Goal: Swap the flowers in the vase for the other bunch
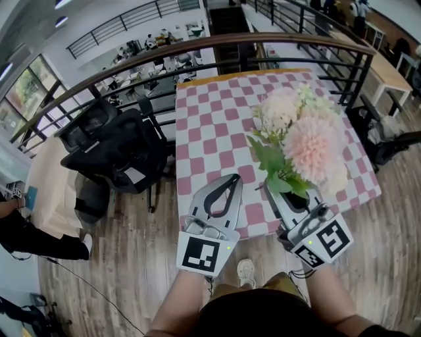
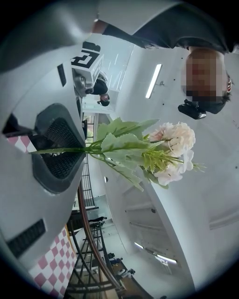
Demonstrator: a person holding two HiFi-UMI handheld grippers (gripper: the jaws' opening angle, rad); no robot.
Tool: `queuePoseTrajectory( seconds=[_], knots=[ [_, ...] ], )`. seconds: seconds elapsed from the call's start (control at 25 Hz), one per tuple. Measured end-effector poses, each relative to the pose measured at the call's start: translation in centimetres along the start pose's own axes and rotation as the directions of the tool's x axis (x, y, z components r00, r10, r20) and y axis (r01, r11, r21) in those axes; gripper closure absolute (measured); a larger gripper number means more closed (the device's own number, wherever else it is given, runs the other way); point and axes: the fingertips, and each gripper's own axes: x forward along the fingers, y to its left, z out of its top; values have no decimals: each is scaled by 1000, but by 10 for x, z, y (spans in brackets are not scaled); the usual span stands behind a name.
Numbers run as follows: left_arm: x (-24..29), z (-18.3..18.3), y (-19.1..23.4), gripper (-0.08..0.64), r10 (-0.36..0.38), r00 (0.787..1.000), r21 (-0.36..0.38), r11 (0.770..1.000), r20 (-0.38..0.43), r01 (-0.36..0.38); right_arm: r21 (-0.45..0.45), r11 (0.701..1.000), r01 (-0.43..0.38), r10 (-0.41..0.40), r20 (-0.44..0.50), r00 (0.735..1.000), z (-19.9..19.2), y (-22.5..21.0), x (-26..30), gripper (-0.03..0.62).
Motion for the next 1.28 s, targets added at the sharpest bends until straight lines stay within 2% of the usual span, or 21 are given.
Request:
queuePoseTrajectory(
  seconds=[0.12,0.48,0.64,1.04,1.28],
  knots=[
    [0,0,7,551,-1,1000,-27,1000,0,1,2,1000,7,-7,5,1000,1,-2,5,548],
    [4,-4,18,551,-28,1000,-7,1000,-13,28,0,1000,22,-22,3,1000,0,-1,15,548],
    [2,-2,21,551,-36,999,-36,999,-21,35,-8,1000,17,-17,1,1000,2,4,20,548],
    [-9,3,35,551,16,1000,17,1000,-21,-16,-30,999,-14,14,0,1000,12,19,31,548],
    [-13,1,35,551,30,999,21,999,-18,-29,-30,999,-36,35,-17,999,9,25,32,548]
  ],
)
